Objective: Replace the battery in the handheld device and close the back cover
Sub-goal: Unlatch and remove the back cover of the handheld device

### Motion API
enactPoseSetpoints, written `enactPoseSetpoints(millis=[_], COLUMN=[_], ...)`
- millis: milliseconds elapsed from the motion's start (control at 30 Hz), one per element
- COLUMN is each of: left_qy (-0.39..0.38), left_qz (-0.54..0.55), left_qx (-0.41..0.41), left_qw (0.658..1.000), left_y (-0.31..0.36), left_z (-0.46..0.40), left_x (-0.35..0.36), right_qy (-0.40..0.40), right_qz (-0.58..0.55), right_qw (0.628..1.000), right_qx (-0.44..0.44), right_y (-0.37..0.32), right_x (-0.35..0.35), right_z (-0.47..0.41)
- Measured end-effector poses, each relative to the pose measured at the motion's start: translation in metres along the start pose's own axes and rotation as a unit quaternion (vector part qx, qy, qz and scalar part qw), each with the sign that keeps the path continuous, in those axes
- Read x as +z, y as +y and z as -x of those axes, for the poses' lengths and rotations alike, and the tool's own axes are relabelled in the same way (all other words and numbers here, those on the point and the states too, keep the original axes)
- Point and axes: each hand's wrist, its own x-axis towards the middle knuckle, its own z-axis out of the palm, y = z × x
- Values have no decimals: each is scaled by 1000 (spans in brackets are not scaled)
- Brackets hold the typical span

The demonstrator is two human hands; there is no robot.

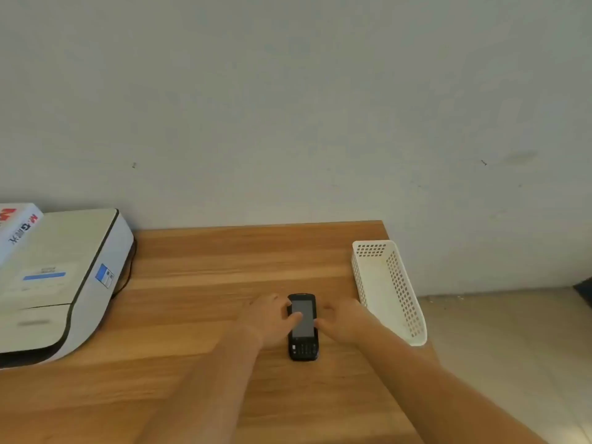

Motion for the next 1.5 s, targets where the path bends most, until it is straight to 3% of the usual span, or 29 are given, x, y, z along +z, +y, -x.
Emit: enactPoseSetpoints(millis=[400,667,1000,1200,1500], left_qy=[-16,22,-4,2,1], left_qz=[8,-6,9,4,37], left_qx=[-58,-98,-197,-215,-229], left_qw=[998,995,980,977,973], left_y=[10,11,42,51,49], left_z=[-25,-43,-67,-74,-76], left_x=[36,50,83,95,92], right_qy=[-74,-91,-94,-91,-66], right_qz=[30,11,45,70,14], right_qw=[997,996,995,993,998], right_qx=[-16,12,-2,5,20], right_y=[22,32,47,56,51], right_x=[2,22,50,60,51], right_z=[-23,-26,-38,-42,-29])
